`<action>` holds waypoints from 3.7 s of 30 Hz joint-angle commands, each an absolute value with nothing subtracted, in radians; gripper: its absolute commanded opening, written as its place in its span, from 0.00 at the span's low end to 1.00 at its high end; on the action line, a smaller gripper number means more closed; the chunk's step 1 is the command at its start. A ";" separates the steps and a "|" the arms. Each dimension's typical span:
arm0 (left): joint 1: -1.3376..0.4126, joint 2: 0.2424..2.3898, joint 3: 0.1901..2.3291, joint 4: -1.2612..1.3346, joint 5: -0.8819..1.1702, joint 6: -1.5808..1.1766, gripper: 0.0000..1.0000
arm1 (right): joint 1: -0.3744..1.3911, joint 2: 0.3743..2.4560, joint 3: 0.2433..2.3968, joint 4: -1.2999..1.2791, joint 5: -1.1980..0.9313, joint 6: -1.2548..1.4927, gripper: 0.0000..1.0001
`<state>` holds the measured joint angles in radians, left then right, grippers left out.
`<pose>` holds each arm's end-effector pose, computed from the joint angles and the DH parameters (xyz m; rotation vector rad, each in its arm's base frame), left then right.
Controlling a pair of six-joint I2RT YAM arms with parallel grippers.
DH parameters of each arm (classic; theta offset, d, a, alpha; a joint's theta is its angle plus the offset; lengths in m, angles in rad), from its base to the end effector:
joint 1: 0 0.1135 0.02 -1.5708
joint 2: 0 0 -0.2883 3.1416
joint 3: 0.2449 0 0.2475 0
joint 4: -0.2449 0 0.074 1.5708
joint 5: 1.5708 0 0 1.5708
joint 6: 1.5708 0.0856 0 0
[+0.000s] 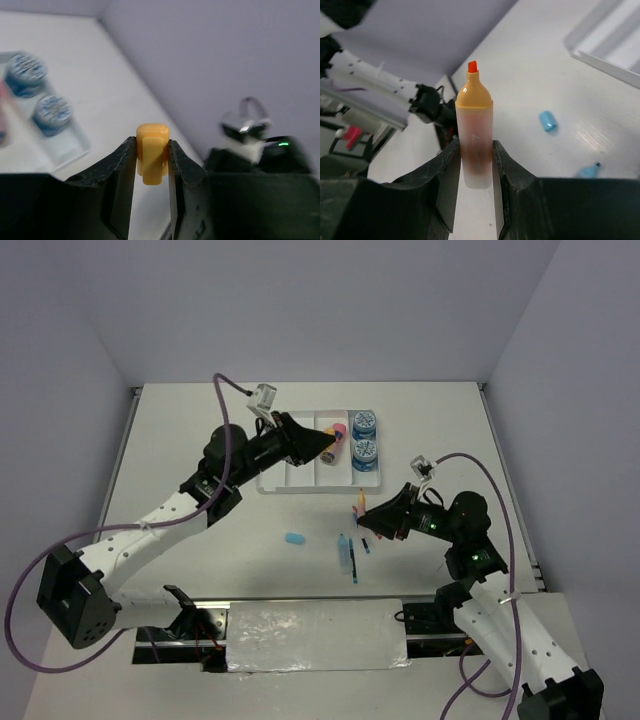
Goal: Sort the stationery into containers
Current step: Close the pen cap on the pen.
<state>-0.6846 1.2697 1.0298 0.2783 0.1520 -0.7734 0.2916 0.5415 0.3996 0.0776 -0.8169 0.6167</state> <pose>0.2556 -0.2254 0.3962 0.0580 1.6757 -1.2520 0.1271 0.1033 0.2790 -0.3973 1.7524 1.3325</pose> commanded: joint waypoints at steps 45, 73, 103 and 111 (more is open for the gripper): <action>-0.650 1.278 0.753 1.219 0.545 -1.095 0.00 | 0.584 0.716 0.546 0.413 -0.670 0.558 0.00; -0.646 1.246 0.678 1.285 0.569 -1.108 0.01 | 0.545 0.822 0.658 0.524 -0.695 0.656 0.00; -0.644 1.141 0.796 0.976 0.623 -0.928 0.64 | 0.558 0.888 0.893 0.281 -0.759 0.457 0.00; -0.644 1.138 0.825 0.943 0.607 -0.877 0.64 | 0.581 0.907 0.890 0.241 -0.733 0.449 0.00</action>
